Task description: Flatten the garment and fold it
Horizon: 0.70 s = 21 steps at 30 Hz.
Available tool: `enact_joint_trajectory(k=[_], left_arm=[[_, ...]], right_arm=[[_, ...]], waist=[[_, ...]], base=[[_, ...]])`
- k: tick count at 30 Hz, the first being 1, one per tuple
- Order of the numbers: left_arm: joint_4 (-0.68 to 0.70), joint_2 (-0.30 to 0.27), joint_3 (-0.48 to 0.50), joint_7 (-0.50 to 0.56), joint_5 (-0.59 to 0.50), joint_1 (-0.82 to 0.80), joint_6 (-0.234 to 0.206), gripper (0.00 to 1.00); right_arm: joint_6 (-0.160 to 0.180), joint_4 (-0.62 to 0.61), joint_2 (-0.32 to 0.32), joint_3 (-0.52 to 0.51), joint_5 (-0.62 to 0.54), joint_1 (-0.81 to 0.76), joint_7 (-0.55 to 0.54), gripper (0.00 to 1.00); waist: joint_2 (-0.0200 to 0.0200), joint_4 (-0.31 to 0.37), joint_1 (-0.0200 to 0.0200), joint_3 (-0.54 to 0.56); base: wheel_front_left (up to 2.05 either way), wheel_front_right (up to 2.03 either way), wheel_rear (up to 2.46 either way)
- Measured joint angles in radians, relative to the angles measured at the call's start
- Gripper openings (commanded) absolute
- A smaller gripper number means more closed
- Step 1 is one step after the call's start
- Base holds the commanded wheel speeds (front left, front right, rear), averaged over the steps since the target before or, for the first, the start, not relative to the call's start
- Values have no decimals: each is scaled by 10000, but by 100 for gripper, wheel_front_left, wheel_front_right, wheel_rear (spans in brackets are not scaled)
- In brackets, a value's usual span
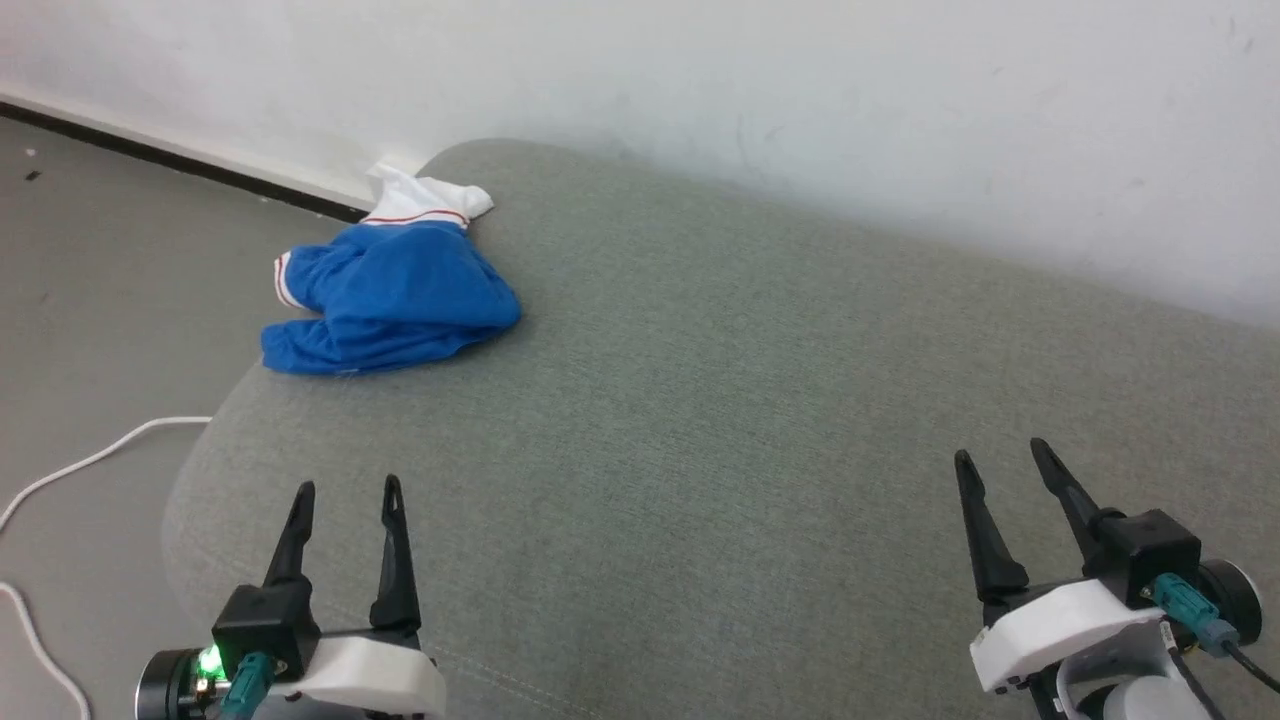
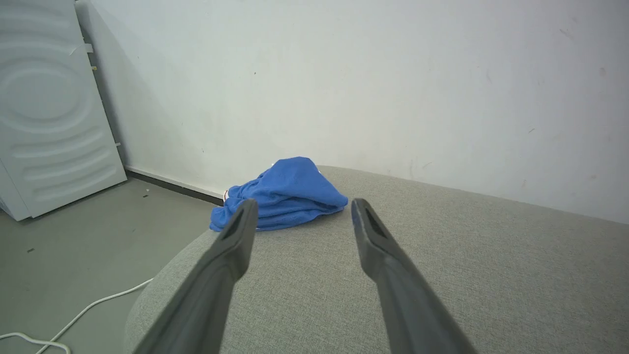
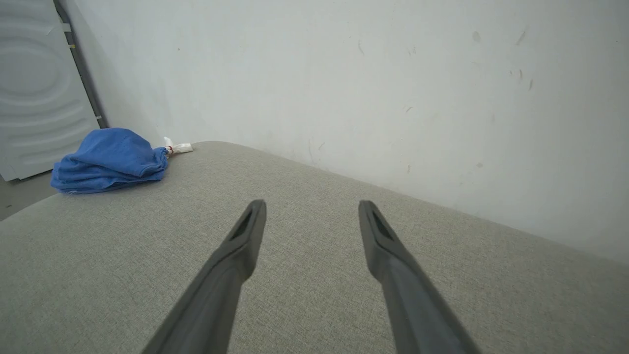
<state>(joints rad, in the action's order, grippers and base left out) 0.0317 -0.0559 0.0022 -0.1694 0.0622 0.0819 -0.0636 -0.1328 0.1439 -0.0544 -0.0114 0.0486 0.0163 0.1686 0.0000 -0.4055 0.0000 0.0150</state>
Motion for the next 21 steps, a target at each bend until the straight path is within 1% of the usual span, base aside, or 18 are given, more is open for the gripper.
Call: enact_joint_trajectory(k=[4,7,21], left_arm=[[-23,0,0,-88,6,84,-6,100],[-31,2,-4,-159,54,209,-90,100],[-25,2,-81,-431,347,243,-299,100]], right_arm=[[0,59,0,29,63,1,90,100],[0,102,0,61,71,6,140,100],[0,173,2,73,23,43,272,100]], waist=[[0,-247,0,27],[0,-401,0,27],[0,-926,0,-89]], base=[[0,0,0],[0,0,0],[0,0,0]])
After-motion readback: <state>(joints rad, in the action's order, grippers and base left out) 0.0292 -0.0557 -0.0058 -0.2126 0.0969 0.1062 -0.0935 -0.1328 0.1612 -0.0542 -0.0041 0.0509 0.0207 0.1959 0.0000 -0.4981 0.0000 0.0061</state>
